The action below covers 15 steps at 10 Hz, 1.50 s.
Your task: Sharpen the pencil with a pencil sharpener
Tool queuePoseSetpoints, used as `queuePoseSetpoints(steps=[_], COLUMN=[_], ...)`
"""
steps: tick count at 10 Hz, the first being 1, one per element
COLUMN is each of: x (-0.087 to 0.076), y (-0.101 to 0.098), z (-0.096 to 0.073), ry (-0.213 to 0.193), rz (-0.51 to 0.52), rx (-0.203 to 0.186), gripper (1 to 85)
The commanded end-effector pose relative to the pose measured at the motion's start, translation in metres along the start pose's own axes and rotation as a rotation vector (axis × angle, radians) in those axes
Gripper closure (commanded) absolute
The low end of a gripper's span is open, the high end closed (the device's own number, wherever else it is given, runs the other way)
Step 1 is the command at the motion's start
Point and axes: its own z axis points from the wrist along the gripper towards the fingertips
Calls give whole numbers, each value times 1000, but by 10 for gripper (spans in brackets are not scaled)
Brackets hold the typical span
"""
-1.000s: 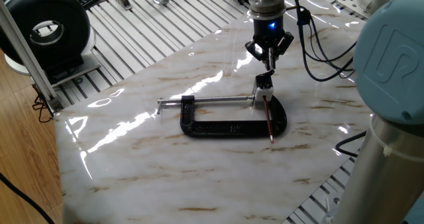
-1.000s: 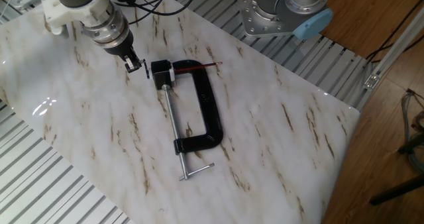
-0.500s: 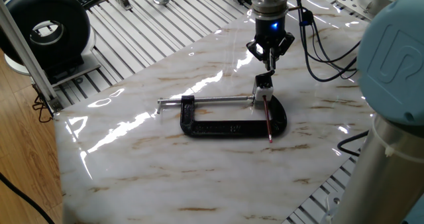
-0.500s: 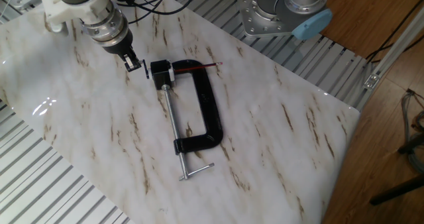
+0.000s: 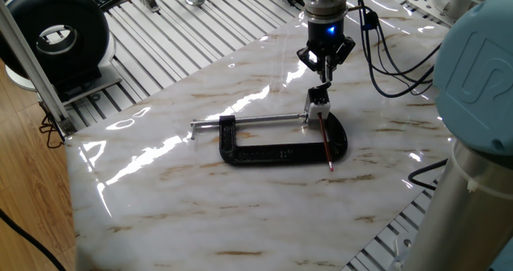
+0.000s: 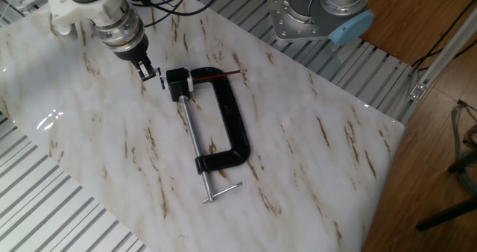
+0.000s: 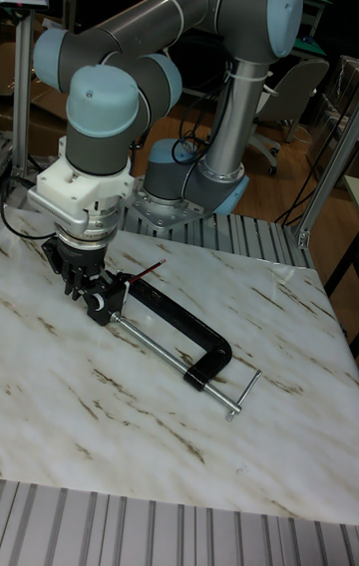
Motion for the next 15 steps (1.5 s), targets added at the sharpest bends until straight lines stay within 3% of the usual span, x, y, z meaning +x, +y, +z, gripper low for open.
queuePoseSetpoints(steps=[1, 15], x=[0, -15], y=[5, 31], z=[0, 4], ry=[5, -26], rz=[8, 35], rx=[-22, -116], gripper=[847, 847])
